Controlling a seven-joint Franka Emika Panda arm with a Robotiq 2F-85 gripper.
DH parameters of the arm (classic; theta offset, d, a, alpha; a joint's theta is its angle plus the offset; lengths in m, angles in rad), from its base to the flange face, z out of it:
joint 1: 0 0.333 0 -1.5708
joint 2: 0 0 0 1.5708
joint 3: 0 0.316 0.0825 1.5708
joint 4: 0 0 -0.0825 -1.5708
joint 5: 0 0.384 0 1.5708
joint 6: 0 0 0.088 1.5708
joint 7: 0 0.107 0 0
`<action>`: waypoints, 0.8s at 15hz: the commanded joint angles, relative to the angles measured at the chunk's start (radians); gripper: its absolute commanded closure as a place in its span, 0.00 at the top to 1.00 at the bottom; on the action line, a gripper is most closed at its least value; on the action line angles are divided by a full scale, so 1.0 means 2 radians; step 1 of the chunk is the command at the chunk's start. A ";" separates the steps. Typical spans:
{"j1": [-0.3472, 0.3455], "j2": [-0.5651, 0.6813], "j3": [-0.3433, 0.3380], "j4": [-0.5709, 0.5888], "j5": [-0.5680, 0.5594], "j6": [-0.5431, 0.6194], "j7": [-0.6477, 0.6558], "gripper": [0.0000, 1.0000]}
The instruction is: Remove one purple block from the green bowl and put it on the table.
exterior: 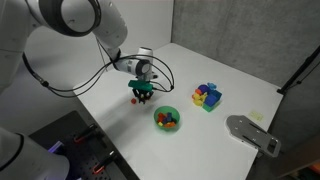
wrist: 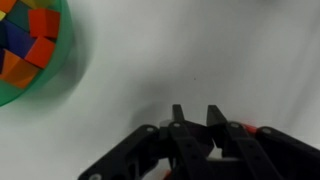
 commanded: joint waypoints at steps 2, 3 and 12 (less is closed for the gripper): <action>0.001 0.021 0.004 0.030 0.004 -0.011 0.006 0.55; -0.001 0.018 0.004 0.032 0.005 -0.015 0.006 0.62; -0.012 -0.069 -0.016 0.038 0.007 -0.100 0.028 1.00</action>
